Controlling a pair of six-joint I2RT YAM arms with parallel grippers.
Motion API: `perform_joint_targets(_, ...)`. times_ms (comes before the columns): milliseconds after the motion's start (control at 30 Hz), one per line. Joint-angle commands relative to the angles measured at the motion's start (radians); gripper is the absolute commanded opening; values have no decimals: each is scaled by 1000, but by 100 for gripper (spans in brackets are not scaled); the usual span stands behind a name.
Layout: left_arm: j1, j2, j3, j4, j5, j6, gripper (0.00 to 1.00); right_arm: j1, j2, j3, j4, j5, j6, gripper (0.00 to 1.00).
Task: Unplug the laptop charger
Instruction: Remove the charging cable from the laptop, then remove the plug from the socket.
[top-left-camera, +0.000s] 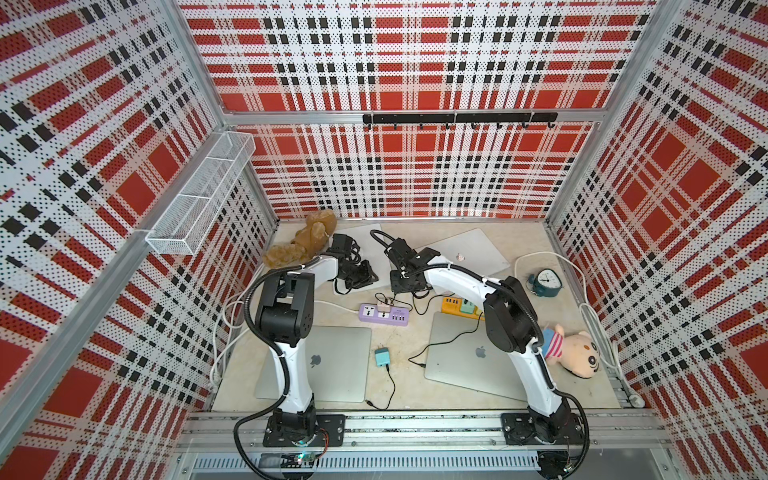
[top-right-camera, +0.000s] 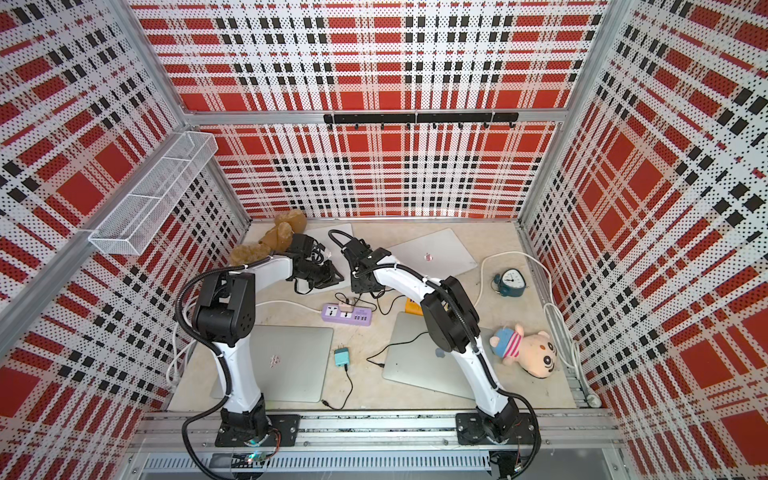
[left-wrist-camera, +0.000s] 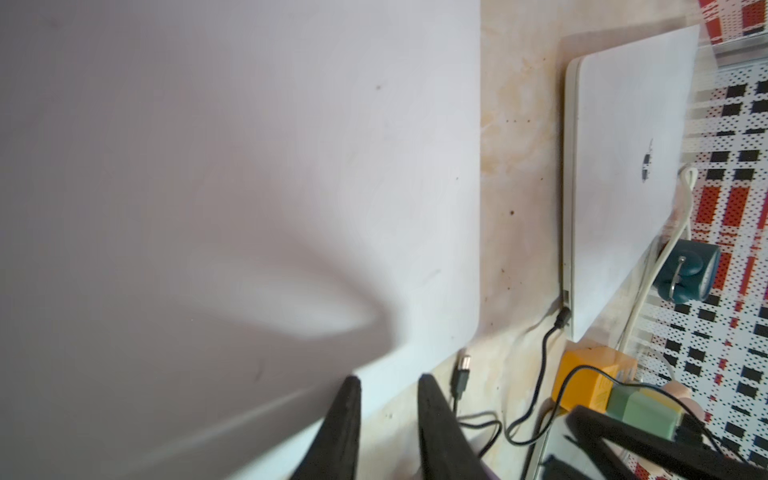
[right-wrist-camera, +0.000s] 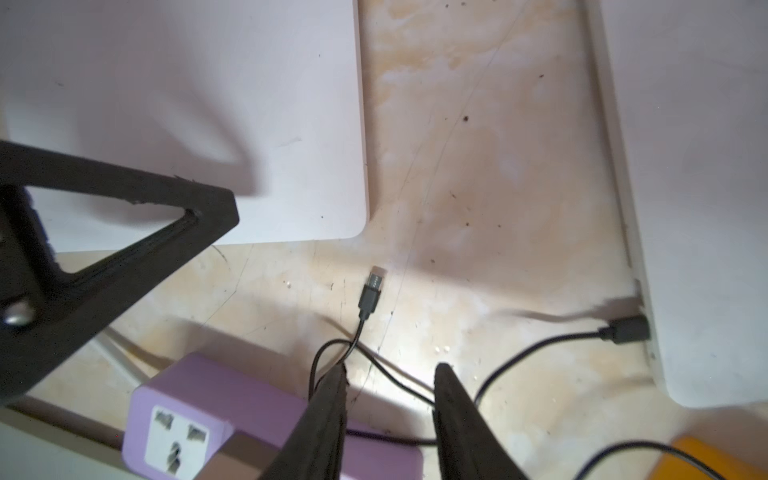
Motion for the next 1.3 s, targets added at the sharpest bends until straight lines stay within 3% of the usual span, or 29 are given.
perform_joint_targets(0,-4,-92,-22,-54,-69,21,34,-2,-103,-54,50,22,24,38)
perform_joint_targets(433,-49,-366,-123,-112,-266,57,49,-3,-349,-383,240,-44,83,40)
perform_joint_targets(700,-147,-519,-218,-107,-358,37,54,0,-515,-625,392,-99,109,41)
perform_joint_targets(1000,-271,-591,-284,-88,-458,-29,61,1,-603,-786,485,-107,114,42)
perform_joint_targets(1267,-348,-595,-300,-86,-512,-51,65,1,-608,-827,515,-128,109,42)
